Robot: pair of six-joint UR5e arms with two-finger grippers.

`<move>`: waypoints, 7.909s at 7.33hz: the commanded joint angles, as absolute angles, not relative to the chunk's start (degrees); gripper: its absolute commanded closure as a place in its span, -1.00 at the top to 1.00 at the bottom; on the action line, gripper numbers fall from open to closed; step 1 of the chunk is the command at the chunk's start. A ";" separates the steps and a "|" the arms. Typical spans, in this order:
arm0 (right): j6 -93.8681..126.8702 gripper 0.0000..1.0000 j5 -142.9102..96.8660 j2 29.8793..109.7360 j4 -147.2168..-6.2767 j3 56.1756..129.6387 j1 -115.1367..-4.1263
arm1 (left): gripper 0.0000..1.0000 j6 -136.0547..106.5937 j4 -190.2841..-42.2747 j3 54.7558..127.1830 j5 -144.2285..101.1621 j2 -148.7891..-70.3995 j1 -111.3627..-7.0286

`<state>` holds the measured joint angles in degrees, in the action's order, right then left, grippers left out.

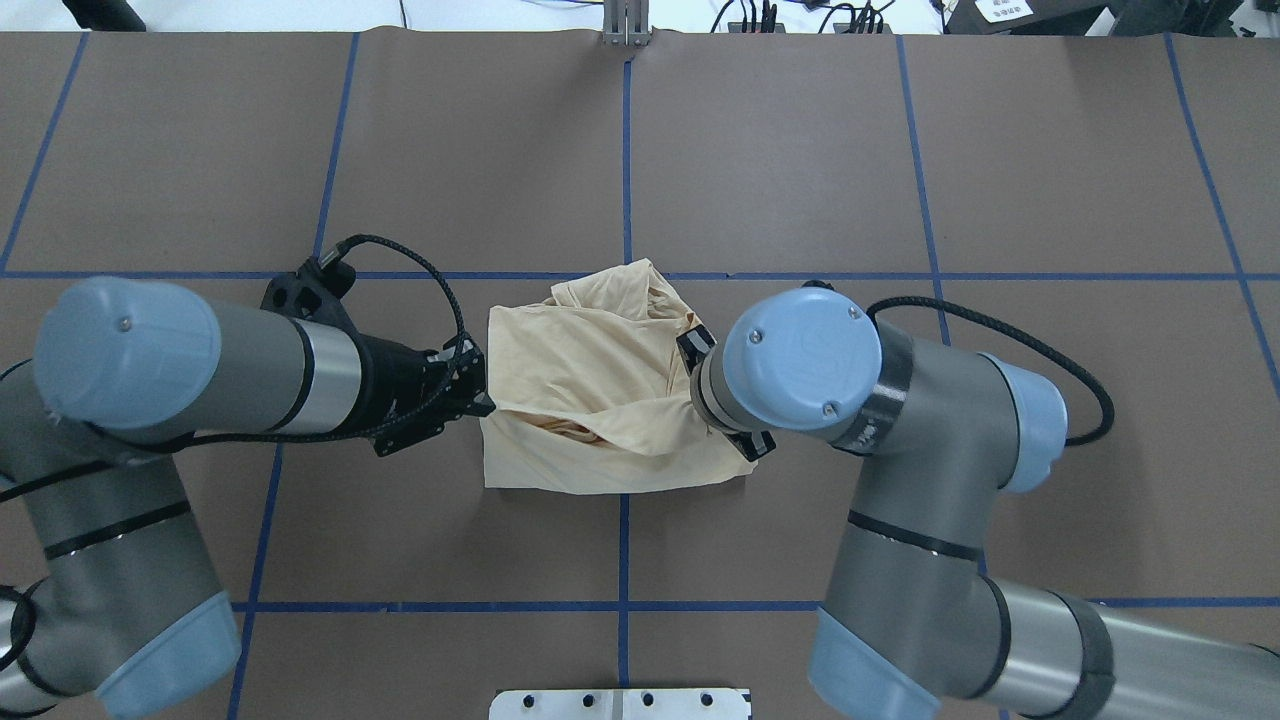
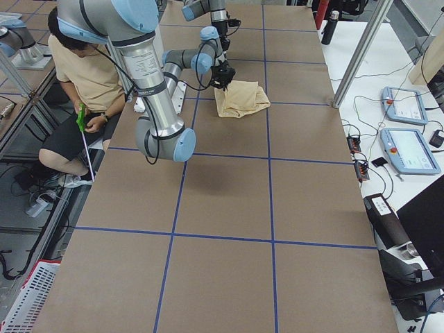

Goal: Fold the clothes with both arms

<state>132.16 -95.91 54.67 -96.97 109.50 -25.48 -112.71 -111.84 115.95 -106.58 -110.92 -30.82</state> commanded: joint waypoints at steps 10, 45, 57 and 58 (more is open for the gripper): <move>102.16 1.00 -108.44 34.45 -67.50 59.24 -43.31 | 0.48 -99.32 -131.40 80.24 -104.50 -121.55 -44.10; 9.23 1.00 -135.27 91.50 -90.88 99.14 -84.73 | 1.00 -9.49 -115.23 96.24 -136.93 -89.13 -90.97; 8.70 1.00 -134.22 93.52 -88.43 100.55 -85.34 | 0.99 -9.40 -117.86 97.21 -137.02 -87.63 -90.79; 8.70 1.00 -132.21 93.52 -87.37 100.55 -85.34 | 1.00 -9.40 -117.77 97.82 -137.02 -87.45 -90.88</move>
